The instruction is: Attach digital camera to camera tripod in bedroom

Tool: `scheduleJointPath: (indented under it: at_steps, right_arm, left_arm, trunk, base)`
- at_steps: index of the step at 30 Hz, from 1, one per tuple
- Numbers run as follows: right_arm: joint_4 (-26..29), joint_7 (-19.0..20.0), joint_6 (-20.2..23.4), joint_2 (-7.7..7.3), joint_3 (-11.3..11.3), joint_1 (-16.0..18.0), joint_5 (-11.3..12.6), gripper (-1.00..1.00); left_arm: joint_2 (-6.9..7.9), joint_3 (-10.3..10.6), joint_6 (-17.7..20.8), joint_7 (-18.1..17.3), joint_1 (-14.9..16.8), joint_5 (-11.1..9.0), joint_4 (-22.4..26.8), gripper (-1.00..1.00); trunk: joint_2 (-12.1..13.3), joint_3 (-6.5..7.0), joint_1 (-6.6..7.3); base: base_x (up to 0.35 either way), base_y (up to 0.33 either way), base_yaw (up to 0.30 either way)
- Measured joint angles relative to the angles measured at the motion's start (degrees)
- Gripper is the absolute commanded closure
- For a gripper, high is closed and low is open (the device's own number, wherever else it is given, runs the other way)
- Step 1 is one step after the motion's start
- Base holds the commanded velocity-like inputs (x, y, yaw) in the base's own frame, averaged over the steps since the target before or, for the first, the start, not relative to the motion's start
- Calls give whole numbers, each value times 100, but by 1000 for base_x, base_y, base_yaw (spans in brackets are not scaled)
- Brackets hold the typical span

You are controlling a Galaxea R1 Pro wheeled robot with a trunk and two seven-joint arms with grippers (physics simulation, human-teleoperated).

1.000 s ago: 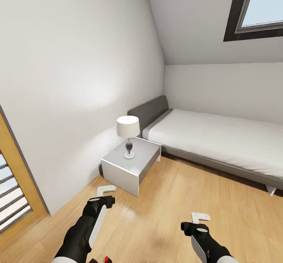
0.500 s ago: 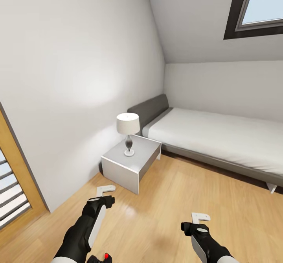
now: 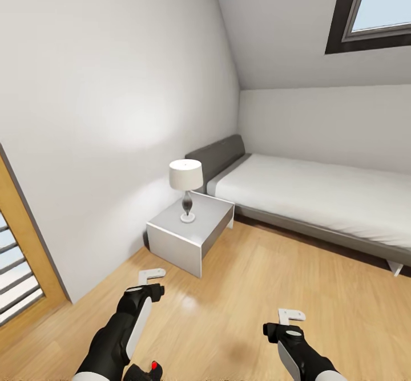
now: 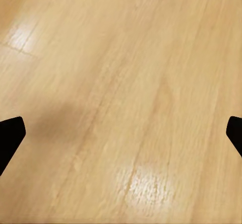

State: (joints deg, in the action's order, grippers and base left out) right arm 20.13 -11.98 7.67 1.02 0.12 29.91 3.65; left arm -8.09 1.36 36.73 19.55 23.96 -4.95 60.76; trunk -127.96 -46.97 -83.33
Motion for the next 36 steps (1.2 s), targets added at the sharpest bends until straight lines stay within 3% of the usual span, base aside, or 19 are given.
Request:
scheduleJointPath:
  at_steps: [28,33,36]
  right_arm:
    - [4,7,31,-6,-6,-3,1,-100]
    - [55,0,33,-6,3,-1,-4,-100]
    - [69,0,39,-6,11,1,-1,-100]
  left_arm:
    - [38,-140,1,9,0,-9,16,-100]
    - [150,-592,12,10,0,-10,10,-100]
    - [175,-749,15,11,0,-9,9,-100]
  trunk:
    - [-1123,-503,-615]
    - [-1324,-592,-725]
    - [-1444,-646,-791]
  base:
    - [0,0,0]
    - [0,0,0]
    - [0,0,0]
